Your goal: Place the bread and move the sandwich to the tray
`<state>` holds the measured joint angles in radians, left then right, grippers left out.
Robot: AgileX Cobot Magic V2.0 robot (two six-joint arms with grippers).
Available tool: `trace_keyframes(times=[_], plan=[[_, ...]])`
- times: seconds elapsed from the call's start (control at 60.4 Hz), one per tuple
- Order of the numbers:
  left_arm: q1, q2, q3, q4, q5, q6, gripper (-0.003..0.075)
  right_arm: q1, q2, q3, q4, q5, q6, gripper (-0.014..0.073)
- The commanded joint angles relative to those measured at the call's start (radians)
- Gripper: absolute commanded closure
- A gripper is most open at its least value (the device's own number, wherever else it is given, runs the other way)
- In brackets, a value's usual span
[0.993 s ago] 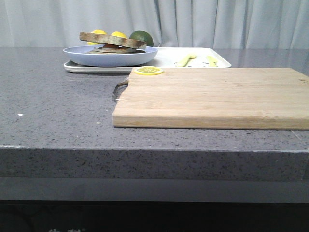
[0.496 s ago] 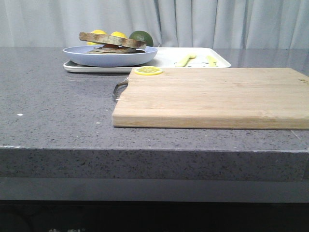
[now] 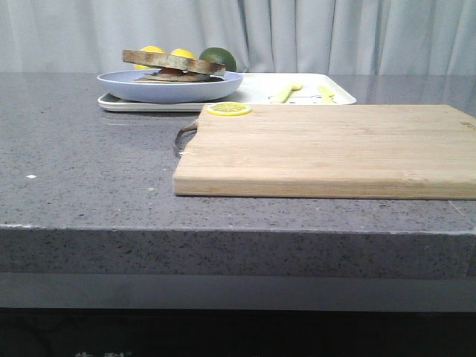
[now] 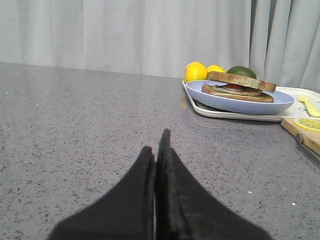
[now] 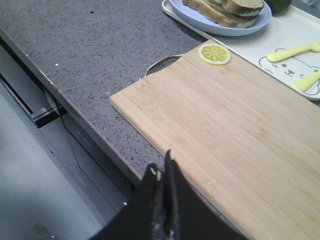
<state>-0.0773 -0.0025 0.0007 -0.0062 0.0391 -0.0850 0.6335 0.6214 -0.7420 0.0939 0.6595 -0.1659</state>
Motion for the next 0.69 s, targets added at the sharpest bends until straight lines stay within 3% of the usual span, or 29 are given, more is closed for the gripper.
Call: trace_keyframes(times=[0.0,0.149,0.265,0.48,0.678], plan=[[0.001,-0.021,0.005,0.000,-0.084,-0.009,0.0738,0.000,0.003,-0.028,0.003,-0.078,-0.003,0.0661],[0.001,-0.021,0.005,0.000,-0.084,-0.009,0.0738,-0.006,-0.013,-0.016,0.001,-0.083,-0.003,0.0661],[0.001,-0.021,0.005,0.000,-0.084,-0.009,0.0738,-0.117,-0.073,0.049,-0.001,-0.111,-0.003,0.0661],[0.000,-0.021,0.005,0.000,-0.084,-0.009,0.0738,-0.404,-0.306,0.331,-0.001,-0.440,-0.003,0.0661],[0.000,-0.021,0.005,0.000,-0.084,-0.009,0.0738,-0.526,-0.538,0.597,0.027,-0.654,-0.003,0.0661]])
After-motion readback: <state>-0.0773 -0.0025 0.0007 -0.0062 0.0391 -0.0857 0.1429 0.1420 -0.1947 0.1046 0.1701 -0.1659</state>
